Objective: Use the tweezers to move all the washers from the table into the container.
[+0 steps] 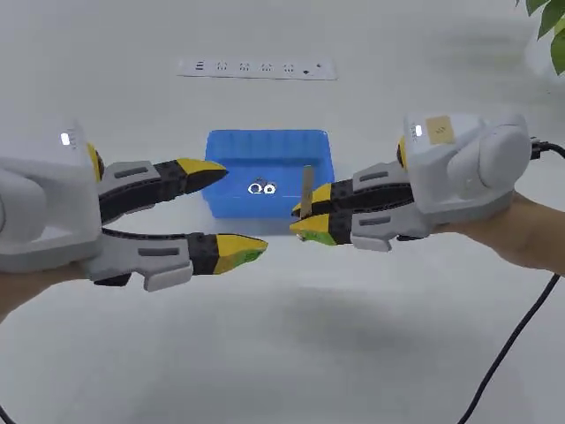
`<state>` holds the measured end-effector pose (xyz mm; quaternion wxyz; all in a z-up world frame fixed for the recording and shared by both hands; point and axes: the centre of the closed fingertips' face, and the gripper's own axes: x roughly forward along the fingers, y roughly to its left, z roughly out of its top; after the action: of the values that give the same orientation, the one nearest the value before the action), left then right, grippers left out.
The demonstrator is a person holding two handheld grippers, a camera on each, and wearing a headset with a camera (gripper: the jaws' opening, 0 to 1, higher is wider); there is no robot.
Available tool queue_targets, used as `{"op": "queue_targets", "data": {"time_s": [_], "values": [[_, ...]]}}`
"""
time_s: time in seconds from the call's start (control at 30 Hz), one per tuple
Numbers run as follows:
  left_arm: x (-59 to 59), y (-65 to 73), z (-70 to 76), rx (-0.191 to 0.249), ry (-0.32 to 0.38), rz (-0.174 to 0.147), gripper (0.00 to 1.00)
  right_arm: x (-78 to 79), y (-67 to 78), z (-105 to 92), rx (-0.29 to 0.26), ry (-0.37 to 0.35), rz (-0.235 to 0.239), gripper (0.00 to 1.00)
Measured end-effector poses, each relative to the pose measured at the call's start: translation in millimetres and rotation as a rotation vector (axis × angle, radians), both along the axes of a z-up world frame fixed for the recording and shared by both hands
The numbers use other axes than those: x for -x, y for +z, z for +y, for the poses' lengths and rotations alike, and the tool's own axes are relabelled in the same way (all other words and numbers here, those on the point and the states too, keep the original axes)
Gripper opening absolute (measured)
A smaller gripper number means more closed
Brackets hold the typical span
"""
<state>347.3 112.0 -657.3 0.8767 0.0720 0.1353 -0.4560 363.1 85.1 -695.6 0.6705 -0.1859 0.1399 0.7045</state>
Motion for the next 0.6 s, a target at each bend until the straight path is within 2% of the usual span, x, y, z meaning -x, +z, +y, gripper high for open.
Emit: {"op": "queue_targets", "data": {"time_s": [0.23,0.37,0.43,0.5,0.6], "values": [[2.7,-0.9,7.4,0.021,0.017,0.017,0.67,-5.8,18.4,15.7,-0.026,0.022,-0.032,0.09],[4.1,-5.0,8.4,0.036,0.020,0.041,0.74,-9.5,23.6,22.0,-0.031,0.037,-0.048,0.09],[5.7,-5.9,7.1,0.046,0.013,0.053,0.79,-11.4,25.3,23.9,-0.033,0.041,-0.054,0.09],[7.4,-1.9,3.2,0.088,0.003,0.066,0.87,-15.3,26.7,25.6,-0.033,0.042,-0.062,0.09],[4.9,0.9,2.7,0.111,0.013,0.069,0.97,-24.8,29.7,27.9,-0.038,0.034,-0.075,0.09]]}}
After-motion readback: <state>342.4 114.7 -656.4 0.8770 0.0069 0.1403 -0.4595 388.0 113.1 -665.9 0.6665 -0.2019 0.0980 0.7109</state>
